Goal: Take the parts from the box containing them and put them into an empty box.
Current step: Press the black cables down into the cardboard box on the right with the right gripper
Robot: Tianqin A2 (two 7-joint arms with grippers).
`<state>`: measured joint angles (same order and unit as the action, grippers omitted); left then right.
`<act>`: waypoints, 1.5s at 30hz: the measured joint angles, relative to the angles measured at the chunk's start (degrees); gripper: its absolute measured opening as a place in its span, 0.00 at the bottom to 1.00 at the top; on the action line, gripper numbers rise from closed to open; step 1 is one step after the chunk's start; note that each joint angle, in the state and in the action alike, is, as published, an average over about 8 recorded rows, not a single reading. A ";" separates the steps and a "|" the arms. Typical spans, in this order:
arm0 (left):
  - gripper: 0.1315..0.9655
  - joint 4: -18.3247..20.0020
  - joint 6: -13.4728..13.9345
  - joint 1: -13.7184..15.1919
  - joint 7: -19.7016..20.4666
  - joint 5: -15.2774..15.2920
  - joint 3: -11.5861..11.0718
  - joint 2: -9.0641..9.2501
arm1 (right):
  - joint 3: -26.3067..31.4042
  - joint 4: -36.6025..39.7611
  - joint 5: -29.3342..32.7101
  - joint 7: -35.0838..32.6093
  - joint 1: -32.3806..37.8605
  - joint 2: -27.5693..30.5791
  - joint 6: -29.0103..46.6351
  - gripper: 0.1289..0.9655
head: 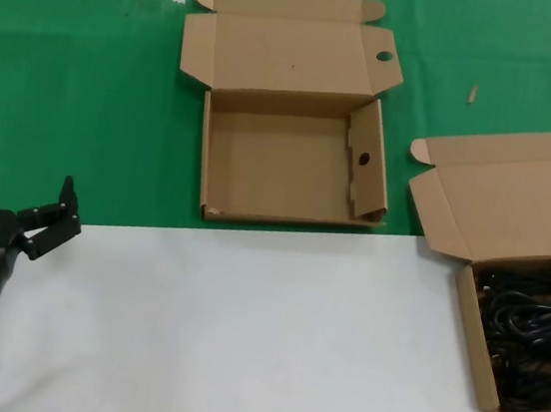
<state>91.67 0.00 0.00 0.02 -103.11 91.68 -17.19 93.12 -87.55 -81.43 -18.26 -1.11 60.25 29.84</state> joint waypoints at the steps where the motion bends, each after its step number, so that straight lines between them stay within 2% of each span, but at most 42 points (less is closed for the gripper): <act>1: 1.00 0.00 0.00 0.00 0.00 0.00 0.00 0.00 | 0.39 0.23 0.06 0.00 0.47 -0.10 0.08 1.00; 10: 1.00 0.00 0.00 0.00 0.00 0.00 0.00 0.00 | 1.83 0.91 -0.07 0.66 1.64 0.08 -0.06 0.94; 19: 1.00 0.00 0.00 0.00 0.00 0.00 0.00 0.00 | 2.33 0.96 -0.15 1.53 1.37 0.74 -0.47 0.79; 27: 1.00 0.00 0.00 0.00 0.00 0.00 0.00 0.00 | 3.04 1.04 0.50 2.98 1.61 1.02 -0.49 0.58; 28: 1.00 0.00 0.00 0.00 0.00 0.00 0.00 0.00 | 3.13 1.08 0.60 3.19 1.70 1.03 -0.47 0.58; 36: 1.00 0.00 0.00 0.00 0.00 0.00 0.00 0.00 | 3.65 1.59 1.41 4.84 2.86 1.13 -0.34 0.32; 40: 1.00 0.00 0.00 0.00 0.00 0.00 0.00 0.00 | 3.72 1.73 1.67 5.50 3.28 1.26 -0.33 0.32; 45: 1.00 0.00 0.00 0.00 0.00 0.00 0.00 0.00 | 3.69 1.59 1.77 6.08 3.65 1.40 -0.39 0.21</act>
<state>91.67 0.00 0.00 0.02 -103.11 91.68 -17.19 96.82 -85.97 -79.67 -12.18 2.54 61.65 29.45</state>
